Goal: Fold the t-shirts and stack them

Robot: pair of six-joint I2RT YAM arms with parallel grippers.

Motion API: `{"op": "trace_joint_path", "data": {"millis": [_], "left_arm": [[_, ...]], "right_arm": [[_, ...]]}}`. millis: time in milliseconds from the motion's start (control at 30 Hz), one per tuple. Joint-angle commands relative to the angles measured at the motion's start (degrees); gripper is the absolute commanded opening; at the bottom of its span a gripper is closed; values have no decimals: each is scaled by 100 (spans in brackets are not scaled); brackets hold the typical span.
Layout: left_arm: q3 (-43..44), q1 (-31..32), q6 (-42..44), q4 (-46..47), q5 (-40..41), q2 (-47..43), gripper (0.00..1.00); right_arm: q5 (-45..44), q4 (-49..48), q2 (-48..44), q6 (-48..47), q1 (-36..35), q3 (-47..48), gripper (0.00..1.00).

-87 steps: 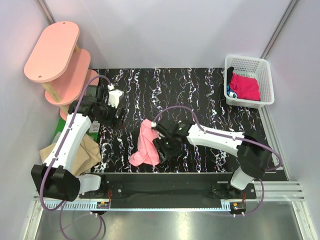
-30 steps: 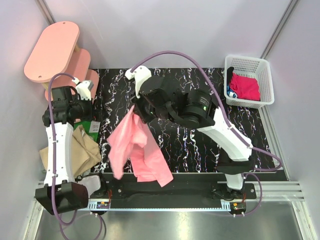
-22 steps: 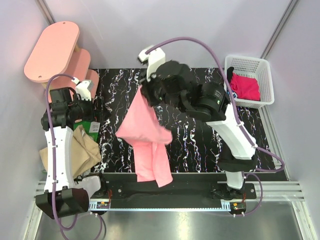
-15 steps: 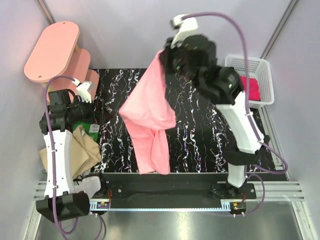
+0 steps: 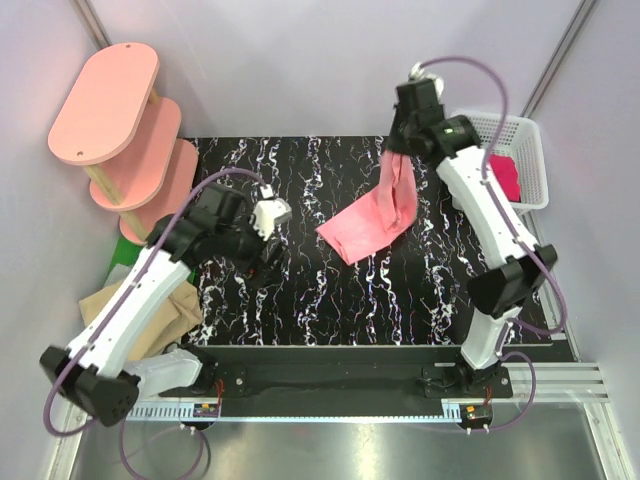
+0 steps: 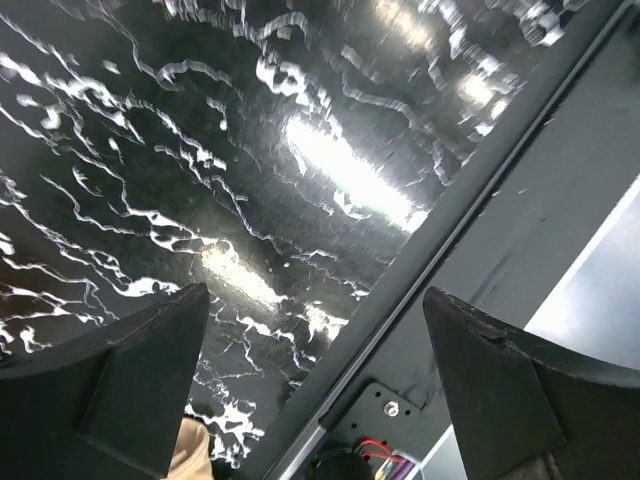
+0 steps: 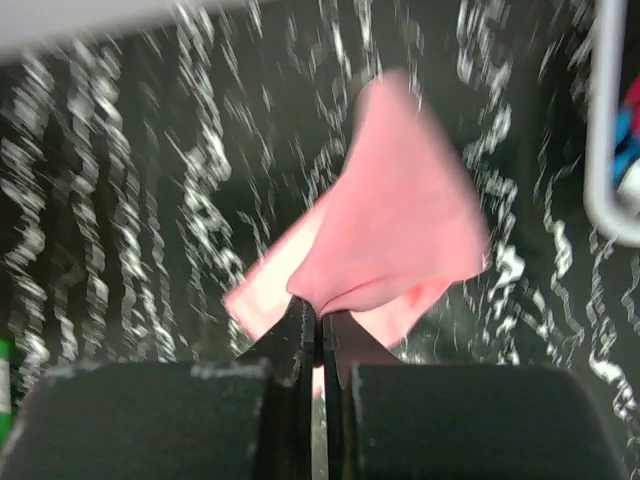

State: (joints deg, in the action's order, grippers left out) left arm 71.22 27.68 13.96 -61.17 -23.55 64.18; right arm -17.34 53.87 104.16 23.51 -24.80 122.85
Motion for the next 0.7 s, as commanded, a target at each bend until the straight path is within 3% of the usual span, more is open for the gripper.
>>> {"op": "trace_joint_path", "data": {"millis": [0,67,200,367,667], "left_arm": [[59,71,-120,183,703,498,92],[-177,62,-217,576,668,411,92],[-399,123,-306,1133,1368,726,92],[409,298,-43,1352,2194,2016,91],[2404,949,125,1520,2162,4468,91]], "right_arm": [[1061,-235,87,356,-43,-498,0],[1417,-324,218,365,-130,-516,0],[1182,-131,482,303,-342,-174,0],[558,-52,386,277,-324,-261,0],[-252,-96,-220,339,-289,-1227,0]]}}
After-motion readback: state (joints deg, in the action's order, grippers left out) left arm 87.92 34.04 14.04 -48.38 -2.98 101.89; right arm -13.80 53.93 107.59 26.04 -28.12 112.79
